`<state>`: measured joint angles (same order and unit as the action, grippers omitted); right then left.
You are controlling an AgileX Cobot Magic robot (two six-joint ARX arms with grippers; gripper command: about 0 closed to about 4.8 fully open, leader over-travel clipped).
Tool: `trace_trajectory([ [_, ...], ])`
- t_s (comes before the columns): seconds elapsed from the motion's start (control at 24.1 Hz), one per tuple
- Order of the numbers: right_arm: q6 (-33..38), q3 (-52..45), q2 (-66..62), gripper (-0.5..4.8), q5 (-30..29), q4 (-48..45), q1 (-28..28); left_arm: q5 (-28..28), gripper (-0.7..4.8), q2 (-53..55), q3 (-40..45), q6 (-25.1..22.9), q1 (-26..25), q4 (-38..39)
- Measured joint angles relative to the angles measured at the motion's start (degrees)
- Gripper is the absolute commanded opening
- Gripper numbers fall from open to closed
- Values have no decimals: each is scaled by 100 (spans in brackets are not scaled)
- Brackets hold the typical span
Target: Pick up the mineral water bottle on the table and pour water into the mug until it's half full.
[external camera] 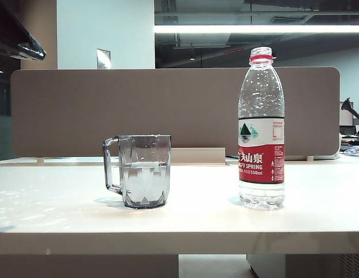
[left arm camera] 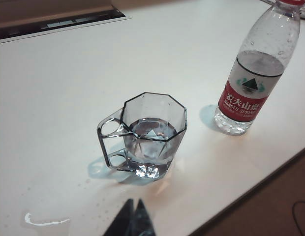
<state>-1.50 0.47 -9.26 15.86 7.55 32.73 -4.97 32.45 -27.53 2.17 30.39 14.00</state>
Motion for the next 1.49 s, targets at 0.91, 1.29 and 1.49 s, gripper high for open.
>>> trace_trajectory([
  [0.91,-2,0,822,-1,-133,232,0,0,-4,0,0,0,0,2],
  [1.29,-4,0,918,0,-289,197,-1582,0,-5,0,0,0,0,9],
  [1.49,-4,0,918,-1,-83,199,-2212,0,-4,0,0,0,-2,11],
])
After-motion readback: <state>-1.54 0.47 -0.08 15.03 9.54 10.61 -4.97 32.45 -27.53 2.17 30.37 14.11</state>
